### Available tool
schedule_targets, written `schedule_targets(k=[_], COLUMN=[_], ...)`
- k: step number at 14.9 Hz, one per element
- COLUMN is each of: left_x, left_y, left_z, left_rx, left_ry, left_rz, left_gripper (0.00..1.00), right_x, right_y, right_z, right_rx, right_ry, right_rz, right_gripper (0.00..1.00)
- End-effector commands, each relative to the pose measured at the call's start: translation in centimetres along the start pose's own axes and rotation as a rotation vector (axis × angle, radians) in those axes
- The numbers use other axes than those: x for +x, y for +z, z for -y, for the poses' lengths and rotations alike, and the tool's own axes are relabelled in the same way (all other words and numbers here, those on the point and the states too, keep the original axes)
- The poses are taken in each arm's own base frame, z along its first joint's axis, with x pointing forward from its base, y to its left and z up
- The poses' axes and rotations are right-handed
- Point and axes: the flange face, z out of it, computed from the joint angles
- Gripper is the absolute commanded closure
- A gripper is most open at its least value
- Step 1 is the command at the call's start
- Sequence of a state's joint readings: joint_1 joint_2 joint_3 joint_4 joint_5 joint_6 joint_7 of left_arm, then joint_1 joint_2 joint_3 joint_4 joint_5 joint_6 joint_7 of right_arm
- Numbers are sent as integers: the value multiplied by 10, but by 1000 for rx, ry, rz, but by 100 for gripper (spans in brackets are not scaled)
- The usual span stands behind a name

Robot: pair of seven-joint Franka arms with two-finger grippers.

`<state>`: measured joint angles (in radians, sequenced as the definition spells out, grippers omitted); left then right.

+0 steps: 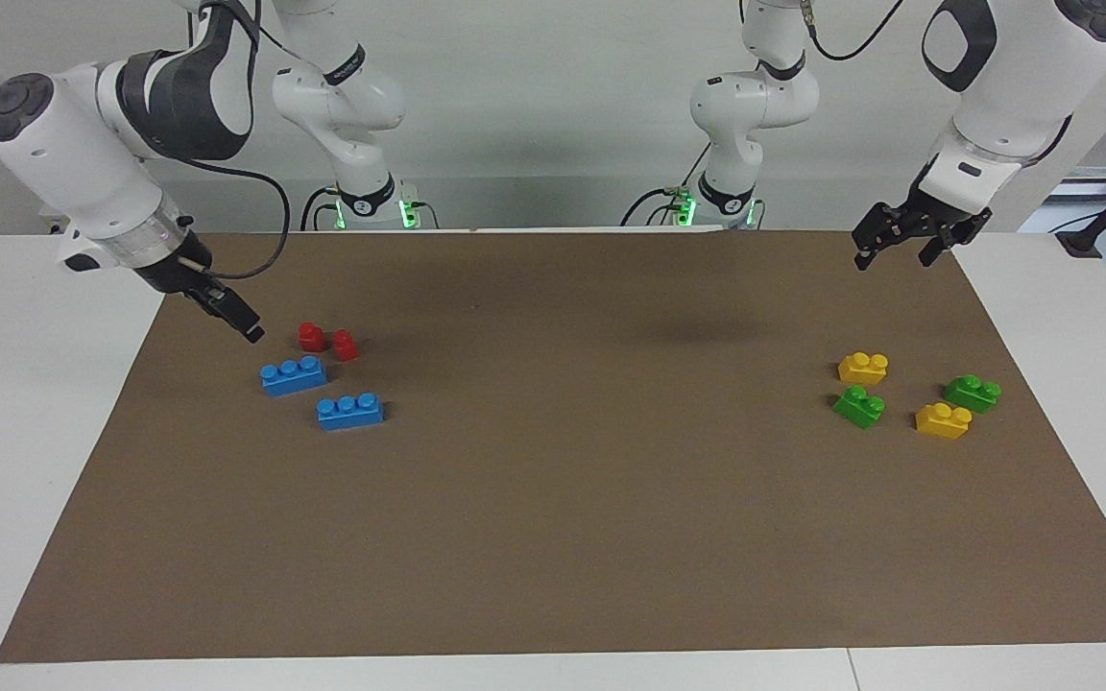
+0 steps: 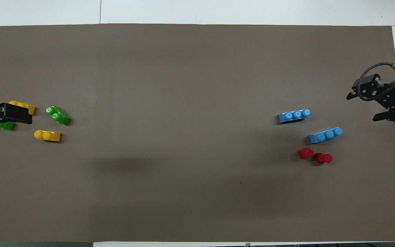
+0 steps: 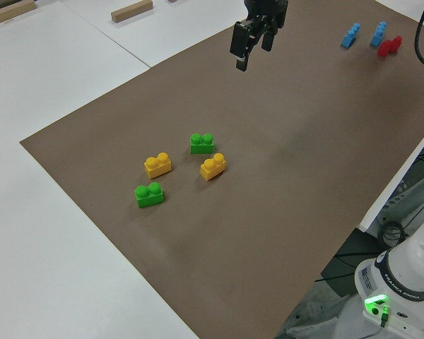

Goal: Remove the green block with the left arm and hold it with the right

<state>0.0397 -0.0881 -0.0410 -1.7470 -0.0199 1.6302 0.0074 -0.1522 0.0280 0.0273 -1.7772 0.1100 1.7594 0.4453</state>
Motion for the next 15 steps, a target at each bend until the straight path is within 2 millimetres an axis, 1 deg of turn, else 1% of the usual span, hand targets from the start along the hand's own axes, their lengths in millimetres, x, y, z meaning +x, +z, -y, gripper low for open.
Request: schedule_targets(k=[1, 6, 8, 10, 13, 14, 15], left_x=[-3, -3, -4, -3, -4, -4, -4], left_y=[-7, -7, -7, -6, -7, -7, -7], left_z=[-1, -1, -1, -1, -2, -2, -2], left_rx=[-13, -13, -13, -13, -11, -11, -11], left_ry=[8, 9, 9, 8, 12, 12, 11], left_rz=[-7, -7, -9, -7, -9, -7, -7], left_gripper=[0, 0, 0, 0, 0, 0, 0], right_x=[-11, -29, -37, -42, -44, -46, -49], right_y=[-19, -49, -70, -83, -88, -90, -95], right_z=[-5, -8, -9, -11, -12, -11, -7], right_rx=[-40, -79, -102, -112, -132, -135, -135], right_ry=[-117, -336, -441, -494, -578, -604, -619], right_rz=[-29, -40, -54, -49, -46, -37, -43], right_gripper=[0, 0, 0, 0, 0, 0, 0])
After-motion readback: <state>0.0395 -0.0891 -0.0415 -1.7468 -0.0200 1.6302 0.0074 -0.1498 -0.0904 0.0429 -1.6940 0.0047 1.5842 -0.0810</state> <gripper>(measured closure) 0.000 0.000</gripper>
